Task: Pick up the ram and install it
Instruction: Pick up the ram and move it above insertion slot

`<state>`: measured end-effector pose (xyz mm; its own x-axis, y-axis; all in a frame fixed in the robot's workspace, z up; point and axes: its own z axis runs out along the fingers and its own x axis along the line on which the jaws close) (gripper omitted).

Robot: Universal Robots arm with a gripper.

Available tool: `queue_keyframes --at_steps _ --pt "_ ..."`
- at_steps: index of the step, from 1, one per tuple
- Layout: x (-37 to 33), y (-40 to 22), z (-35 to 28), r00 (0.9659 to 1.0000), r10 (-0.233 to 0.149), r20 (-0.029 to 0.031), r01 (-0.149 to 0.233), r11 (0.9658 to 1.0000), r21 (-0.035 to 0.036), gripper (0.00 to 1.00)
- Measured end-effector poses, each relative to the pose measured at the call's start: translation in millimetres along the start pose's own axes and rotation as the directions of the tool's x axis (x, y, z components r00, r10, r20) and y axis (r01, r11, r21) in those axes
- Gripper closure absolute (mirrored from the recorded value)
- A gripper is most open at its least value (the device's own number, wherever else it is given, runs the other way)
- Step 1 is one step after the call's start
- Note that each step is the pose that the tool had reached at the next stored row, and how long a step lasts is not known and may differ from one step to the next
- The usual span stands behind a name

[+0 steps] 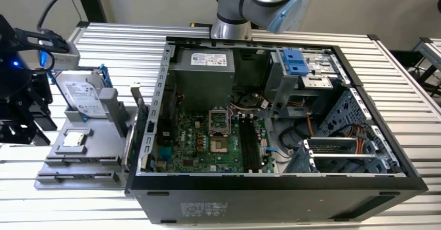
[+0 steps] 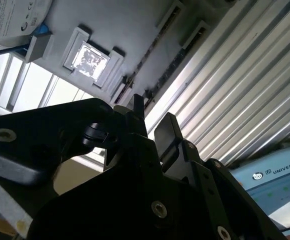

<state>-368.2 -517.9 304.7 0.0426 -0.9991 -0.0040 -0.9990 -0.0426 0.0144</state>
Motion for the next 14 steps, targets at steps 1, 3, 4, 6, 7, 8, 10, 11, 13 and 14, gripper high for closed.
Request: queue_keyframes --at_steps 1,3,4,6,7,8,10,11,13,14 --pt "0.0 0.0 1.1 1.0000 0.000 -0.0006 0.000 1.0000 0.0000 0.00" --pt "0.0 -0.1 2.7 1.0000 0.000 -0.0006 0.000 1.0000 0.0006 0.00" --pt "0.0 -0.1 3.7 1.0000 0.000 -0.0007 0.000 1.0000 0.0007 0.00" --pt "0.0 -0.1 6.9 1.0000 0.000 -0.0018 0.000 1.0000 0.0009 0.00" --pt "0.0 -0.1 8.8 1.0000 0.000 -0.0028 0.000 1.0000 0.0008 0.00" --pt "0.0 -0.1 10.5 1.0000 0.000 -0.0040 0.000 1.0000 0.0007 0.00" --pt "0.0 -0.1 14.2 1.0000 0.002 -0.0063 -0.002 1.0000 0.0006 0.00" --pt "0.0 -0.1 15.9 1.0000 0.004 -0.0073 -0.004 1.0000 0.0006 0.00" --pt "0.0 -0.1 18.7 0.9999 0.007 -0.0090 -0.007 1.0000 0.0005 0.00" --pt "0.0 -0.1 20.1 0.9999 0.008 -0.0099 -0.008 1.0000 0.0004 0.00"
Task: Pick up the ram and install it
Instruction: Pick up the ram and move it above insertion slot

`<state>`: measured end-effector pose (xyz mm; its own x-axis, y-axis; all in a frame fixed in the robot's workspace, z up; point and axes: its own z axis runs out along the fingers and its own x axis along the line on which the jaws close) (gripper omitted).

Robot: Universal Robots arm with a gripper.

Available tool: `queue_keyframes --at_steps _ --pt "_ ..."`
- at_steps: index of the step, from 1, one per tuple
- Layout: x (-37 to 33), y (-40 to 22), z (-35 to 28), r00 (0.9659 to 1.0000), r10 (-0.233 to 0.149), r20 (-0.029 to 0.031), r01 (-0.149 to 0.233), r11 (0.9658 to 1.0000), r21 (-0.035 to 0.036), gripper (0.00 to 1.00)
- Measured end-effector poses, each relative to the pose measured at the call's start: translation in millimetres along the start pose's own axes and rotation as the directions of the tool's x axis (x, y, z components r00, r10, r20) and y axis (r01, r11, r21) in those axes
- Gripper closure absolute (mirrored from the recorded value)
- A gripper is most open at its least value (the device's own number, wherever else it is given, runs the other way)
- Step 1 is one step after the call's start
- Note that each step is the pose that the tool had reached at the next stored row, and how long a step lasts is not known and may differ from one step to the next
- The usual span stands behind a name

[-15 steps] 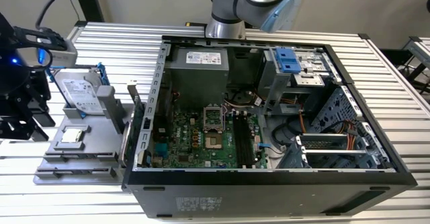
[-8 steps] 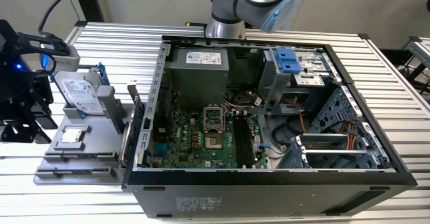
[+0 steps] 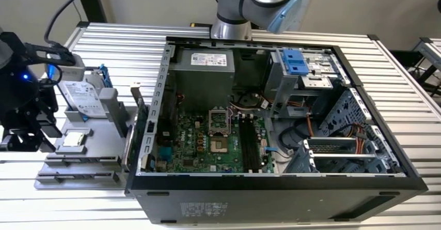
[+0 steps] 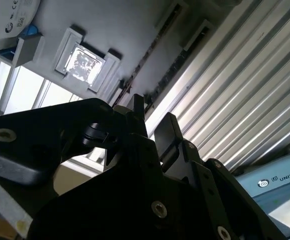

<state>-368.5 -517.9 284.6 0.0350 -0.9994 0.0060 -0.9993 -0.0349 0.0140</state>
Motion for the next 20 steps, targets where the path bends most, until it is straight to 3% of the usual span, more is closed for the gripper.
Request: queue_keyframes --at_steps 20 --pt "1.6 -0.4 30.7 1.0000 0.001 -0.0052 -0.001 1.0000 -0.0038 0.00"
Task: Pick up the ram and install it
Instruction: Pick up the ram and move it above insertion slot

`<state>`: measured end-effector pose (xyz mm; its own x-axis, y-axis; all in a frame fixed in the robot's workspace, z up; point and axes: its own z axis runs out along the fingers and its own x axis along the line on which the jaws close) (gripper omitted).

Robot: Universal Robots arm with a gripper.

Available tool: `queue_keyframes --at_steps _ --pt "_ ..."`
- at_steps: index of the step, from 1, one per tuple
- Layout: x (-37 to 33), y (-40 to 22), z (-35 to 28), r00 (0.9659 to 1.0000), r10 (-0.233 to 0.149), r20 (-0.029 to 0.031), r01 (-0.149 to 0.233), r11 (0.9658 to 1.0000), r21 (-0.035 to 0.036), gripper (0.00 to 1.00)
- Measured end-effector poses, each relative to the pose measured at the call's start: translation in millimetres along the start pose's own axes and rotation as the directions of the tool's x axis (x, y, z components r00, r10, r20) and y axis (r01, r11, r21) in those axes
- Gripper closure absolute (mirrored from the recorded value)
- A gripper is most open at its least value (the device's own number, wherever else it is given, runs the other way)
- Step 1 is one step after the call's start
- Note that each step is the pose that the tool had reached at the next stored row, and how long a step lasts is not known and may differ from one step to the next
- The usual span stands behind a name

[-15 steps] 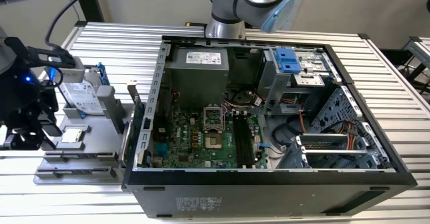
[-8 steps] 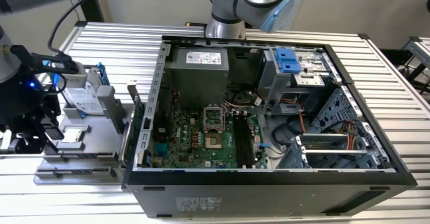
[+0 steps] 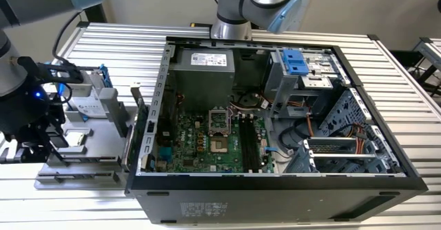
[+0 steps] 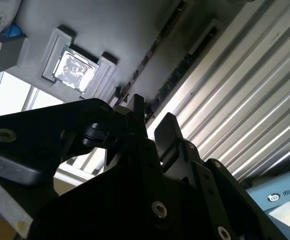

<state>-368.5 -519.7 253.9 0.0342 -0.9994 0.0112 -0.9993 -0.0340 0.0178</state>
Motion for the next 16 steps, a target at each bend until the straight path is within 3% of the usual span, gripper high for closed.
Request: queue_keyframes --at_steps 8,16 --pt "4.0 -0.1 12.0 1.0000 0.000 -0.0007 0.000 1.0000 -0.0012 0.00" --pt "13.7 0.2 22.7 1.0000 0.000 -0.0013 0.000 1.0000 -0.0042 0.00"
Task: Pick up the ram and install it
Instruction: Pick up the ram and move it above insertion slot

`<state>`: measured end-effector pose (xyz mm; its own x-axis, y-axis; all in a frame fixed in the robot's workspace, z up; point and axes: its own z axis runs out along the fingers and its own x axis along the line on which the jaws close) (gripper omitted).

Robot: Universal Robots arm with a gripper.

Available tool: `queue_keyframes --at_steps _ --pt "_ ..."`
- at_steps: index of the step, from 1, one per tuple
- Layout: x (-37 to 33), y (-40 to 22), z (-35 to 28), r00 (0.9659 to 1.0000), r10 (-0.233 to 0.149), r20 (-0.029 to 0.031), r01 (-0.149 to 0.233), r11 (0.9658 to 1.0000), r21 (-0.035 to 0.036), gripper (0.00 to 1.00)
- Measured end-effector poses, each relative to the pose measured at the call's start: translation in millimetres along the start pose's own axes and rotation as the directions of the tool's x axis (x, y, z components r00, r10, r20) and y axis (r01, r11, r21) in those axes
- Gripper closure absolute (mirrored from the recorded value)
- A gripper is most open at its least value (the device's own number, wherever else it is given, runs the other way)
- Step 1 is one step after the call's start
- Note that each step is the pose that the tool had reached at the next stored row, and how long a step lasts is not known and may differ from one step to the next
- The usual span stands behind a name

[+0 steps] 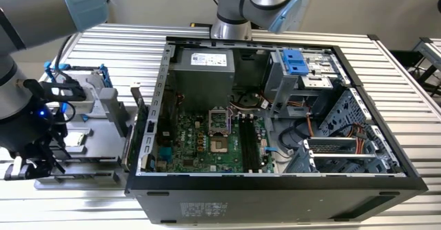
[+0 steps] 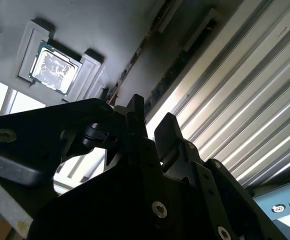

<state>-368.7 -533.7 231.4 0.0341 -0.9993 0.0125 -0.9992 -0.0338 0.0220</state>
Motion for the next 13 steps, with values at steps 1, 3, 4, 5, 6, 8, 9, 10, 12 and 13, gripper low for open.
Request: queue_keyframes --at_steps 1,3,4,5,6,8,9,10,12,13 --pt "1.2 0.2 1.1 1.0000 0.001 -0.0003 -0.001 1.0000 -0.0006 0.00" --pt "3.4 0.5 3.4 1.0000 0.003 -0.0008 -0.003 1.0000 -0.0014 0.00" --pt "4.3 0.5 4.6 1.0000 0.006 -0.0010 -0.006 1.0000 -0.0016 0.00" --pt "4.7 0.5 6.1 1.0000 0.008 -0.0010 -0.008 1.0000 -0.0015 0.00" --pt "4.9 0.6 7.6 0.9999 0.010 -0.0013 -0.010 0.9999 -0.0015 0.00" --pt "5.1 0.5 10.7 0.9998 0.018 -0.0023 -0.018 0.9998 -0.0019 0.00" --pt "5.1 0.5 12.4 0.9997 0.023 -0.0026 -0.023 0.9997 -0.0019 0.00" --pt "5.1 0.4 14.1 0.9996 0.027 -0.0028 -0.027 0.9996 -0.0019 0.00" --pt "5.1 0.3 17.5 0.9996 0.029 -0.0033 -0.029 0.9996 -0.0020 0.00" --pt "5.0 0.2 19.0 0.9996 0.029 -0.0033 -0.029 0.9996 -0.0020 0.00"
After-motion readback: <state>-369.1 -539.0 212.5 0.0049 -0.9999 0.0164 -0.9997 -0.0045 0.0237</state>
